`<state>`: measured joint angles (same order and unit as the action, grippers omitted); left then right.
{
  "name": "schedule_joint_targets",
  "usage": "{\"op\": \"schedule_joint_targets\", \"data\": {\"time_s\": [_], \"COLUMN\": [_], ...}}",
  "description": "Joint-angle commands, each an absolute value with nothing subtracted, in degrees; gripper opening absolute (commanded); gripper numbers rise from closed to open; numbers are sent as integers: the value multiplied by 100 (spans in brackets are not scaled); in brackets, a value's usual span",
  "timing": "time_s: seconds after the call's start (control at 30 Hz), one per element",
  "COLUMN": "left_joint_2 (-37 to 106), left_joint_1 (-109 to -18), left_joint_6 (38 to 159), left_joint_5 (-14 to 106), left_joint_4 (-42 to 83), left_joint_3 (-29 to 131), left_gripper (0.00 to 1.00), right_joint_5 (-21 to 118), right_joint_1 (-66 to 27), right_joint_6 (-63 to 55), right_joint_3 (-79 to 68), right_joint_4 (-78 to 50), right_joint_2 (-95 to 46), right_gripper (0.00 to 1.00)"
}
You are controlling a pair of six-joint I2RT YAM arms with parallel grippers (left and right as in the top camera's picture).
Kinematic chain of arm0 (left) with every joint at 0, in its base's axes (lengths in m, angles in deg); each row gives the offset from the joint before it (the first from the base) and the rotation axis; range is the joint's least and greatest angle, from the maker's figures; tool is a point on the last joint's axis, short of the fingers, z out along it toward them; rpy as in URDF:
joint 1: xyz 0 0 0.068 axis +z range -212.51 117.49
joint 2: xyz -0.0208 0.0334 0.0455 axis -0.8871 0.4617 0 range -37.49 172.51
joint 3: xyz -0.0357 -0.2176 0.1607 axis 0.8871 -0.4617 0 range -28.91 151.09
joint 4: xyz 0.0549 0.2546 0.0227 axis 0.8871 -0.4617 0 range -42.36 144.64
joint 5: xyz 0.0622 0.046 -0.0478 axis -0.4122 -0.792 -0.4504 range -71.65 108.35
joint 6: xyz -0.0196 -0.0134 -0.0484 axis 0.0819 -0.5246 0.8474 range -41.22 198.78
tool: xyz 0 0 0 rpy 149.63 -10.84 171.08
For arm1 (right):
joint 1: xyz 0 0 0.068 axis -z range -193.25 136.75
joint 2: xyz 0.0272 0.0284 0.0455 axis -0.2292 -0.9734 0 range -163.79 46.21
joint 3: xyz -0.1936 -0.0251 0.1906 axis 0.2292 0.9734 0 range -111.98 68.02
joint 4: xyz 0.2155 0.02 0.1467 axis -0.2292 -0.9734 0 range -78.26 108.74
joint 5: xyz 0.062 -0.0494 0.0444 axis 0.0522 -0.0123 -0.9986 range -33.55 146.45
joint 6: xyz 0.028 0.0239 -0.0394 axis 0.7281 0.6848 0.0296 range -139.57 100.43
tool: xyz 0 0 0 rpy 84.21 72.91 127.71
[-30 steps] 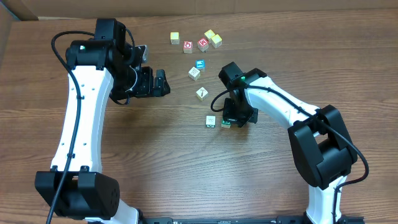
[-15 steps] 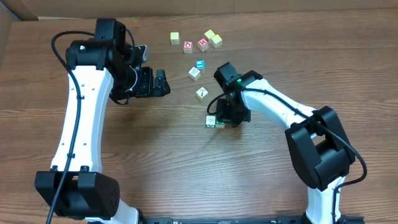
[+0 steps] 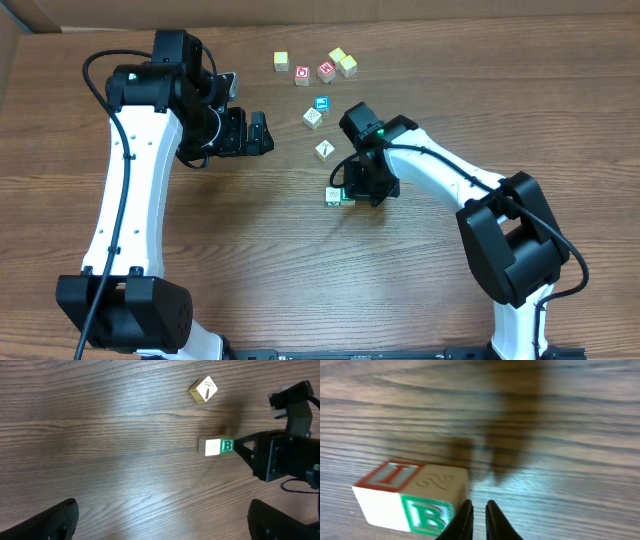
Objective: Flip 4 blocks
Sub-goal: 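Place the green B block beside the white block and release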
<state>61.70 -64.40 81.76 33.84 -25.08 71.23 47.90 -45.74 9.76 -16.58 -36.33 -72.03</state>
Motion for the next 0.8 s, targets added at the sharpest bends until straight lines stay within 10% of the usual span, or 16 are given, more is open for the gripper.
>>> {"op": "schedule_joint_targets", "data": {"time_s": [0.0,0.33,0.77], "left_joint_2": [6216,6214,6216], "left_joint_1": [-6477,-6477,-6477], "left_joint_6": [8218,8218,8218], "left_joint_5": [3465,3465,3465], "left_joint_4": [-2500,-2500,-2500], "left_joint_3": [7283,7283,7283], "left_gripper": [100,100,100], "right_joint_5": [4844,4842,5373], "right_joint_1": [-4360,-4191,-4775], "right_joint_6": [755,55,-987], "right_joint_3": [-2167,-2595,-2578], "right_joint_4": [-3841,-3220,-1909], "right_joint_2": [-7050,-7063,-7546], "right_gripper": [16,77,83]}}
